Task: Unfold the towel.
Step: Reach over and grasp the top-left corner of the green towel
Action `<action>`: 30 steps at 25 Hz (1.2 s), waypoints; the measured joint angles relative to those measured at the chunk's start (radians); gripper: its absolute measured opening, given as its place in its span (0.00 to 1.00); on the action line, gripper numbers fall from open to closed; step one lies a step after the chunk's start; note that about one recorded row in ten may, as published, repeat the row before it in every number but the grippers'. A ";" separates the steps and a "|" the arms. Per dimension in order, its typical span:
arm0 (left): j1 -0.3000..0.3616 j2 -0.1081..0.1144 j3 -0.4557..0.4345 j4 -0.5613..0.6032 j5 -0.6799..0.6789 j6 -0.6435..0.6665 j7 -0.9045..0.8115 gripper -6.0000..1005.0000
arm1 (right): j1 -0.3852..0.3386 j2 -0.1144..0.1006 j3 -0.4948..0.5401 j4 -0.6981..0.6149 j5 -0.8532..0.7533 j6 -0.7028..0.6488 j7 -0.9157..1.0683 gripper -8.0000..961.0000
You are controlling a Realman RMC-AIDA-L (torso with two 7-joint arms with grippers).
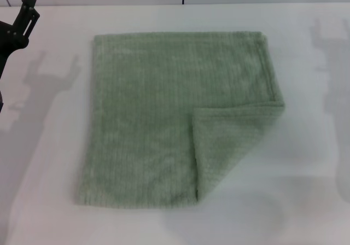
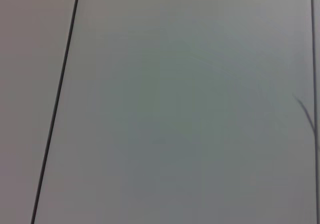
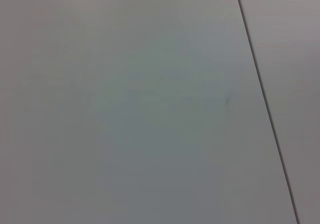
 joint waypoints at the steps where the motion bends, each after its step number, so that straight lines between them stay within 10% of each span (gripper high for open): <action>1: 0.000 0.000 0.000 0.000 0.000 0.000 -0.002 0.83 | 0.000 0.001 0.000 0.007 0.000 -0.001 0.000 0.72; 30: -0.011 -0.001 -0.009 0.001 0.000 -0.017 0.001 0.73 | 0.012 0.002 -0.012 0.062 0.000 -0.005 0.068 0.72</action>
